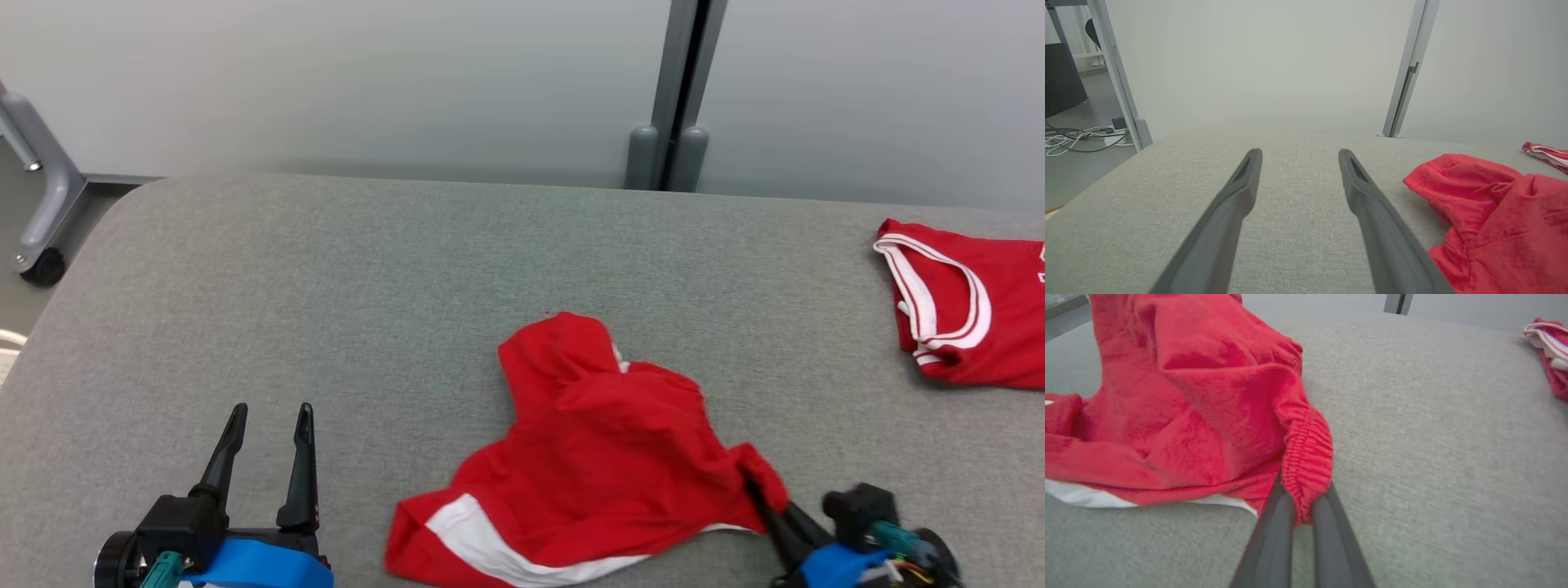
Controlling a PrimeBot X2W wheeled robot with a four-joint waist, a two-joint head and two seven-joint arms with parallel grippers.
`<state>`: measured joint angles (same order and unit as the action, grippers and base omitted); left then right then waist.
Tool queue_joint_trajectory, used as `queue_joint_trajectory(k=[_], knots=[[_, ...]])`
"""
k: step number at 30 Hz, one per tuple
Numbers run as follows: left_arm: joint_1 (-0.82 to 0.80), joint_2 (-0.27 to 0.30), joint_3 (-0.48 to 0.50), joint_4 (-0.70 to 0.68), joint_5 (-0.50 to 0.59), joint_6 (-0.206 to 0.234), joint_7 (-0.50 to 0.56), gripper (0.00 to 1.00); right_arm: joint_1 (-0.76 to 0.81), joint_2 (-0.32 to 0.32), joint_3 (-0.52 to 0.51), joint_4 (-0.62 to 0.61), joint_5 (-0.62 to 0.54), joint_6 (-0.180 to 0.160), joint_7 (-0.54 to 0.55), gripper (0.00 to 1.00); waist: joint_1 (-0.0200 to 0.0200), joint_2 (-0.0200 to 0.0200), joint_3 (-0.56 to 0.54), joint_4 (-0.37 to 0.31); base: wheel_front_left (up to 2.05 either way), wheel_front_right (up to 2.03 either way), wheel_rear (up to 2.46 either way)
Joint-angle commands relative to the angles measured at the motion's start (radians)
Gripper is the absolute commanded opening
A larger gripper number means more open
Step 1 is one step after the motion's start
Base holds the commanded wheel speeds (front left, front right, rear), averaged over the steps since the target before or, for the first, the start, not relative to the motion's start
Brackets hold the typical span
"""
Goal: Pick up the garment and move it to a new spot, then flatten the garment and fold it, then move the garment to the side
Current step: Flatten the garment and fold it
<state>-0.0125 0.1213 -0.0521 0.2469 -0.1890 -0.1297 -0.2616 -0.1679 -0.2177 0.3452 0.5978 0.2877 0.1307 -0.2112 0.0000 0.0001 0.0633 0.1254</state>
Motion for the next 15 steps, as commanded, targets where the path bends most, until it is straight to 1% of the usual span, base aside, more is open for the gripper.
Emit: queue_joint_trajectory(k=[1, 5, 9, 11, 15], knots=[[0.006, -0.003, -0.002, 0.0, 0.004, -0.001, -0.005, 1.0, 0.035, -0.013, -0.026, -0.021, -0.003, 0.0, -0.002, 0.0, 0.0, -0.0001, -0.008, -0.011, 0.0, 0.0, 0.0], [0.01, -0.005, -0.005, 0.0, 0.002, -0.001, -0.005, 1.0, 0.131, -0.028, -0.135, -0.128, -0.03, 0.0, 0.039, 0.0, 0.0, -0.0001, -0.015, -0.033, 0.0, 0.0, 0.0], [0.016, -0.007, -0.004, -0.002, 0.002, -0.001, -0.005, 1.0, 0.226, 0.0, -0.213, -0.256, -0.055, 0.0, 0.106, 0.0, 0.0, -0.0001, -0.019, -0.05, 0.0, 0.0, 0.0], [0.015, -0.005, -0.006, -0.001, 0.0, -0.001, -0.005, 1.0, 0.258, 0.013, -0.242, -0.312, -0.07, 0.0, 0.126, 1.0, 0.0, -0.0001, -0.019, -0.054, 0.0, 0.0, 0.0], [0.013, -0.004, -0.01, 0.001, 0.0, -0.001, -0.005, 1.0, 0.294, 0.041, -0.274, -0.409, -0.094, 0.0, 0.117, 1.0, 0.0, -0.0001, -0.023, -0.056, 0.0, 0.0, 0.0]])
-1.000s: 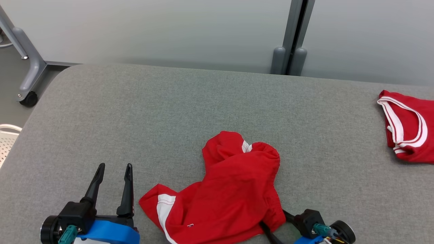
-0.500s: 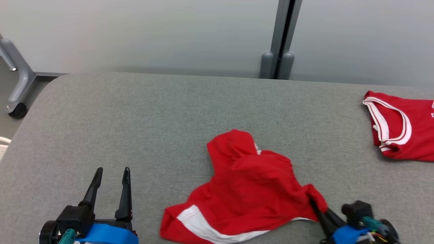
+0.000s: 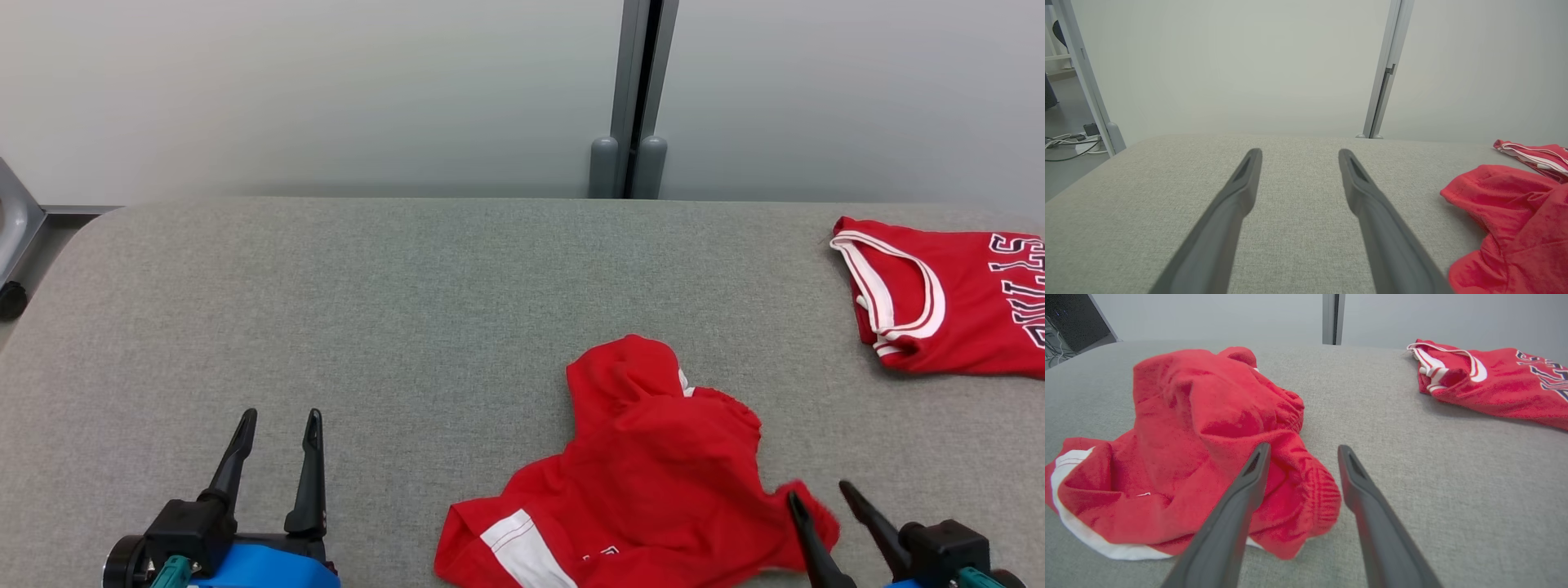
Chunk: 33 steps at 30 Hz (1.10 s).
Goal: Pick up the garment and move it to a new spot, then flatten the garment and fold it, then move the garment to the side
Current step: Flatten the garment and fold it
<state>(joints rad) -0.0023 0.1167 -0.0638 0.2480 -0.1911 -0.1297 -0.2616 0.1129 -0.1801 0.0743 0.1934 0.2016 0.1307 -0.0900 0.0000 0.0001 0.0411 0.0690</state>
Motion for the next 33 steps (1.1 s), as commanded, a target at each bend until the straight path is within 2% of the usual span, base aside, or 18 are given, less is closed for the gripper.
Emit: queue_joint_trajectory(k=[1, 6, 11, 16, 23, 33], knots=[[0.004, 0.002, 0.001, 0.0, 0.003, -0.001, -0.005, 1.0, 0.018, 0.009, -0.008, -0.027, -0.011, 0.0, -0.011, 1.0, 0.0, -0.0001, -0.002, 0.0, 0.0, 0.0, 0.0], [0.011, 0.008, 0.0, 0.0, 0.0, -0.001, -0.005, 1.0, 0.014, 0.023, -0.025, -0.115, -0.02, 0.0, -0.032, 1.0, 0.0, -0.0001, -0.004, 0.002, 0.0, 0.0, 0.0], [0.004, 0.009, 0.0, -0.003, 0.0, -0.001, -0.005, 1.0, -0.087, -0.014, -0.009, -0.146, -0.034, 0.0, 0.001, 1.0, 0.0, -0.0001, 0.006, 0.001, 0.0, 0.0, 0.0], [-0.022, 0.009, -0.006, -0.005, 0.002, -0.001, -0.005, 1.0, -0.243, -0.065, 0.043, -0.122, -0.025, 0.0, 0.072, 1.0, 0.0, -0.0001, 0.023, 0.011, 0.0, 0.0, 0.0], [-0.042, 0.004, -0.021, 0.0, -0.003, -0.001, -0.005, 1.0, -0.424, -0.103, 0.174, 0.002, 0.03, 0.0, 0.216, 1.0, 0.0, -0.0001, 0.045, 0.043, 0.0, 0.0, 0.0], [-0.054, -0.006, -0.023, 0.005, -0.01, -0.001, -0.005, 1.0, -0.543, -0.155, 0.34, 0.172, 0.159, 0.0, 0.419, 1.0, 0.0, -0.0001, 0.069, 0.079, 0.0, 0.0, 0.0]])
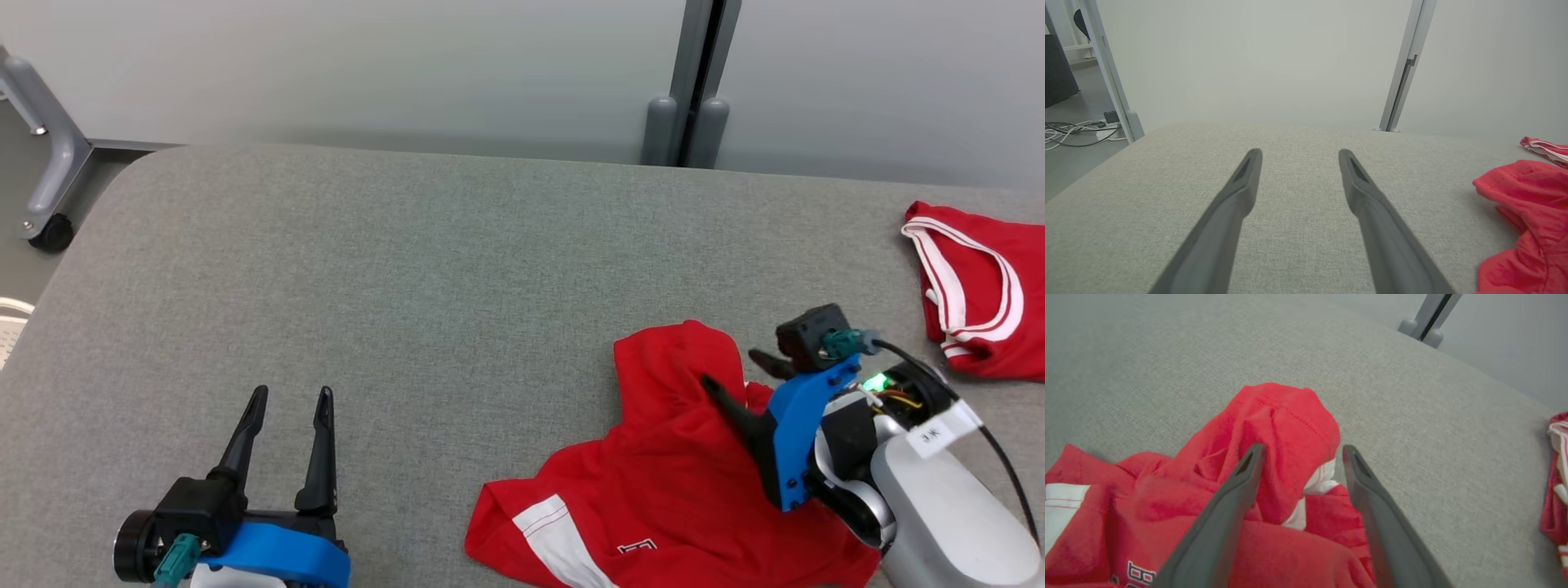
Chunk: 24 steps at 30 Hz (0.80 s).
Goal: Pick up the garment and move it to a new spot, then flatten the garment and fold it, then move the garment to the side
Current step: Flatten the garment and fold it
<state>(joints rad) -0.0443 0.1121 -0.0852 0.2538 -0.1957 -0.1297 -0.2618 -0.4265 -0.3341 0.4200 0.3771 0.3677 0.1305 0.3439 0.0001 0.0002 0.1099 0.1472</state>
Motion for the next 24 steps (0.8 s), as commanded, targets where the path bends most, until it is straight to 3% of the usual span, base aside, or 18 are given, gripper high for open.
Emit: queue_joint_trajectory(k=[1, 7, 8, 10, 11, 17, 24], knots=[[-0.014, -0.003, -0.002, -0.001, -0.005, -0.001, -0.005, 1.0, -0.013, -0.005, 0.009, 0.01, 0.011, 0.001, 0.01, 1.0, -0.0001, -0.0002, 0.003, 0.004, 0.0, 0.0, 0.0], [-0.027, -0.01, -0.007, 0.002, -0.003, -0.001, -0.005, 1.0, -0.078, -0.017, 0.11, 0.106, 0.121, 0.0, 0.139, 1.0, -0.0001, -0.0002, 0.015, 0.014, 0.0, 0.0, 0.0], [-0.027, -0.011, -0.007, 0.004, -0.004, -0.001, -0.005, 1.0, -0.087, -0.016, 0.128, 0.118, 0.143, 0.001, 0.155, 0.87, -0.0001, -0.0002, 0.016, 0.015, 0.0, 0.0, 0.0], [-0.028, -0.013, -0.009, 0.006, -0.007, -0.001, -0.005, 1.0, -0.111, -0.011, 0.155, 0.139, 0.181, 0.001, 0.177, 0.09, -0.0001, -0.0002, 0.018, 0.018, 0.0, 0.0, 0.0], [-0.031, -0.013, -0.009, 0.008, -0.006, -0.001, -0.005, 1.0, -0.125, -0.011, 0.166, 0.149, 0.196, 0.0, 0.184, 0.0, -0.0001, -0.0002, 0.019, 0.02, 0.0, 0.0, 0.0], [-0.043, -0.017, -0.012, 0.008, -0.013, -0.001, -0.005, 1.0, -0.259, 0.016, 0.204, 0.19, 0.187, 0.001, 0.067, 0.0, -0.0001, -0.0002, 0.028, 0.035, 0.0, 0.0, 0.0], [-0.051, -0.016, -0.011, 0.008, -0.014, -0.001, -0.005, 1.0, -0.427, 0.137, 0.235, 0.311, 0.117, 0.0, -0.136, 0.0, -0.0001, -0.0002, 0.04, 0.061, 0.0, 0.0, 0.0]])
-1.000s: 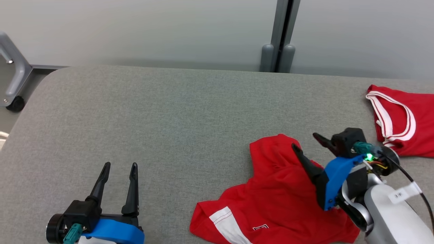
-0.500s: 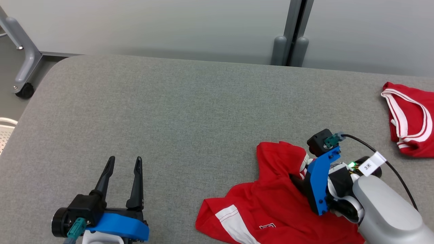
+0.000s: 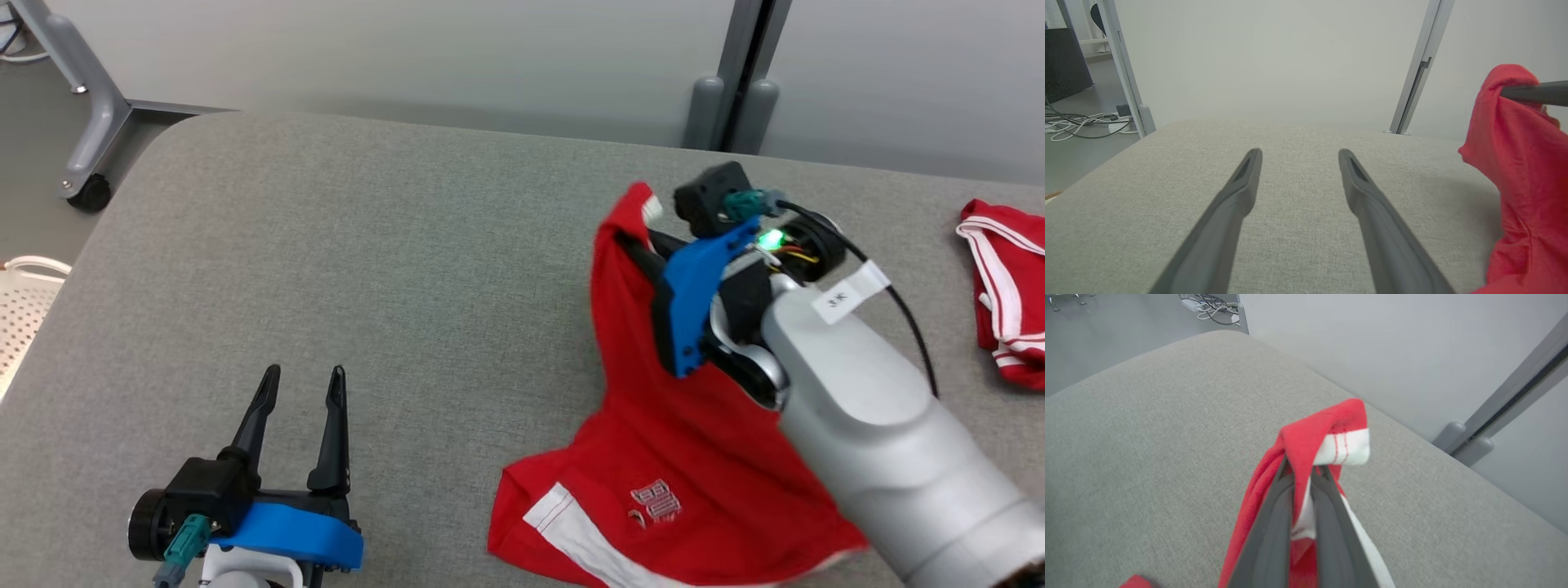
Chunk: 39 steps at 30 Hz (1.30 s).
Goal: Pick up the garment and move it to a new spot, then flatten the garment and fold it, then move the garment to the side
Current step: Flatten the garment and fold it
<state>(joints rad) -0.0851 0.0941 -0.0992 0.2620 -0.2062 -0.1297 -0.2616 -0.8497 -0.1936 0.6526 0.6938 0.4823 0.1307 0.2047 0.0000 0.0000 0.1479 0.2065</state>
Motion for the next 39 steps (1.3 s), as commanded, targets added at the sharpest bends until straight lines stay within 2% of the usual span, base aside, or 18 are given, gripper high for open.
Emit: queue_joint_trajectory(k=[1, 6, 7, 8, 9, 13, 17, 20, 24, 28, 32, 39], knots=[[-0.013, 0.001, 0.001, 0.0, -0.003, -0.001, -0.005, 1.0, -0.025, 0.018, 0.006, 0.019, -0.01, 0.0, -0.025, 0.0, 0.0, 0.0, 0.003, 0.007, 0.0, 0.0, 0.0], [-0.022, -0.005, -0.003, 0.001, -0.002, -0.001, -0.005, 1.0, -0.1, 0.104, 0.031, 0.143, -0.074, 0.0, -0.173, 0.0, 0.0, 0.0, 0.012, 0.027, 0.0, 0.0, 0.0], [-0.022, -0.005, -0.005, 0.002, -0.003, -0.001, -0.005, 1.0, -0.105, 0.115, 0.045, 0.168, -0.078, 0.0, -0.186, 0.17, 0.0, 0.0, 0.013, 0.03, 0.0, 0.0, 0.0], [-0.022, -0.006, -0.006, 0.003, -0.002, -0.001, -0.005, 1.0, -0.109, 0.123, 0.063, 0.194, -0.079, 0.0, -0.188, 0.48, 0.0, 0.0, 0.013, 0.032, 0.0, 0.0, 0.0], [-0.021, -0.007, -0.007, 0.004, -0.002, -0.001, -0.005, 1.0, -0.115, 0.13, 0.075, 0.216, -0.076, 0.0, -0.197, 1.0, 0.0, 0.0, 0.012, 0.034, 0.0, 0.0, 0.0], [-0.011, -0.008, -0.001, 0.007, 0.001, -0.002, -0.005, 1.0, -0.116, 0.14, 0.106, 0.269, -0.054, 0.0, -0.271, 1.0, 0.0, 0.0, 0.005, 0.031, 0.0, 0.0, 0.0], [0.004, -0.003, 0.008, 0.006, 0.006, -0.002, -0.005, 1.0, -0.093, 0.139, 0.093, 0.298, -0.022, 0.0, -0.376, 1.0, 0.0, 0.0, -0.012, 0.003, 0.0, 0.0, 0.0], [0.022, 0.005, 0.013, 0.004, 0.007, -0.002, -0.005, 1.0, -0.067, 0.102, 0.058, 0.301, 0.001, 0.0, -0.438, 1.0, 0.0, 0.0, -0.028, -0.03, 0.0, 0.0, 0.0], [0.042, 0.014, 0.016, 0.0, 0.01, -0.002, -0.005, 1.0, -0.006, 0.046, -0.01, 0.255, 0.013, 0.0, -0.468, 1.0, 0.0, 0.0, -0.054, -0.083, 0.0, 0.0, 0.0], [0.056, 0.022, 0.014, -0.005, 0.014, -0.002, -0.005, 1.0, 0.114, -0.026, -0.126, 0.112, -0.032, 0.0, -0.47, 1.0, 0.0, 0.0, -0.071, -0.129, 0.0, 0.0, 0.0], [0.067, 0.027, 0.014, -0.007, 0.016, -0.002, -0.005, 1.0, 0.275, -0.051, -0.256, -0.047, -0.097, 0.0, -0.47, 1.0, 0.0, 0.0, -0.088, -0.165, 0.0, 0.0, 0.0], [0.089, 0.033, 0.004, -0.007, 0.021, -0.002, -0.005, 1.0, 0.588, 0.002, -0.467, -0.312, -0.224, 0.0, -0.47, 1.0, 0.0, 0.0, -0.115, -0.183, 0.0, 0.0, 0.0]])
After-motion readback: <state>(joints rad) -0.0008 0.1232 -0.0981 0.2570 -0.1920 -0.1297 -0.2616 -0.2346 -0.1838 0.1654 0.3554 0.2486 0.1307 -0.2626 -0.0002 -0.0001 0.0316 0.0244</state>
